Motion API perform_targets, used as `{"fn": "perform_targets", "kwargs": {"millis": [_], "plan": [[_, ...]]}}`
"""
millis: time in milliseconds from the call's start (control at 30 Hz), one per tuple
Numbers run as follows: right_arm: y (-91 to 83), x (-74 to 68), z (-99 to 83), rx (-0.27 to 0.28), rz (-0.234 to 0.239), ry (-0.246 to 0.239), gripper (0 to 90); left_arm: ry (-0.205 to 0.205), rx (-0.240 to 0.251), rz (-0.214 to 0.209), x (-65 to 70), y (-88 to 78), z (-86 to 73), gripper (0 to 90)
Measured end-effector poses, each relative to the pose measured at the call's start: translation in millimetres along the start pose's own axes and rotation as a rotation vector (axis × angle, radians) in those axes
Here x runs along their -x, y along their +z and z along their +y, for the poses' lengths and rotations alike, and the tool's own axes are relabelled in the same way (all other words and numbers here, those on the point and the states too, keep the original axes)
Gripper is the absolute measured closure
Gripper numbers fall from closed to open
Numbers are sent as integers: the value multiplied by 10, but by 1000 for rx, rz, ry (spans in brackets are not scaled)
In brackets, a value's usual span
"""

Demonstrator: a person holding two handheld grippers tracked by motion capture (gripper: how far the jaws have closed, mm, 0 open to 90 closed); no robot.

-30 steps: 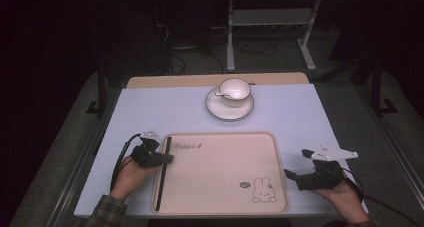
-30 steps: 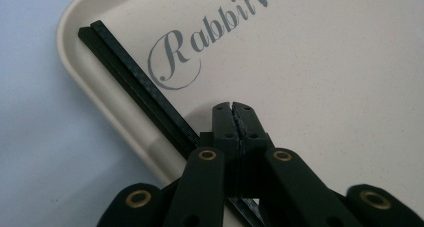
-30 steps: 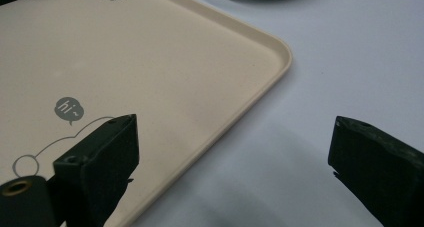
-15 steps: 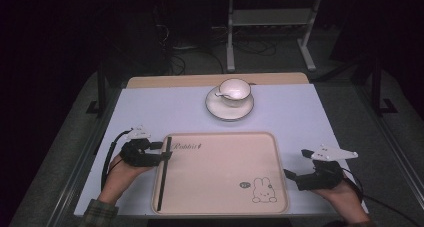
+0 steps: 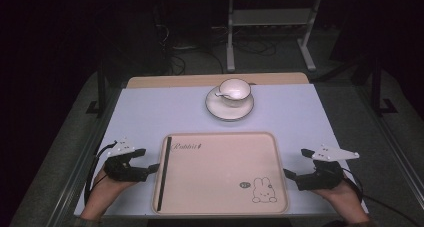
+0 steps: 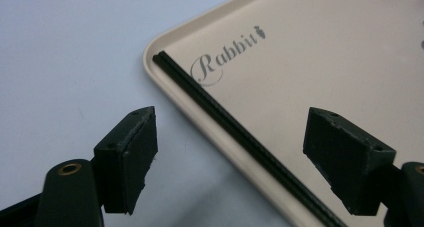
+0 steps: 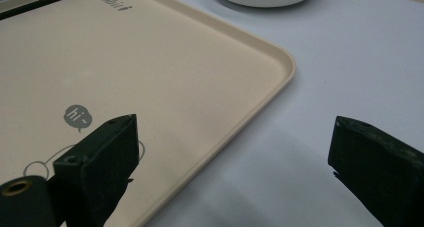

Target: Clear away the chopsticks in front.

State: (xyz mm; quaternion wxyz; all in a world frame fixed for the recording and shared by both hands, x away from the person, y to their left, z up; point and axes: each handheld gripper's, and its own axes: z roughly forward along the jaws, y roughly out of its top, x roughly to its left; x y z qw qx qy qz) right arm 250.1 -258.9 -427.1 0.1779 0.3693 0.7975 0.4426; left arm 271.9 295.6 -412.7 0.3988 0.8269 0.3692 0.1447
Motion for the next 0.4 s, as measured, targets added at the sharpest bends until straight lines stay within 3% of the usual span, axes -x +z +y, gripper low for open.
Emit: {"fn": "perform_targets", "kwargs": {"millis": [233, 400], "plan": [[-8, -8, 11, 11, 4, -4, 53, -3, -18, 13, 0, 6, -134, 186], [-8, -11, 12, 14, 5, -6, 53, 2, -13, 23, 0, 22, -134, 183]]}}
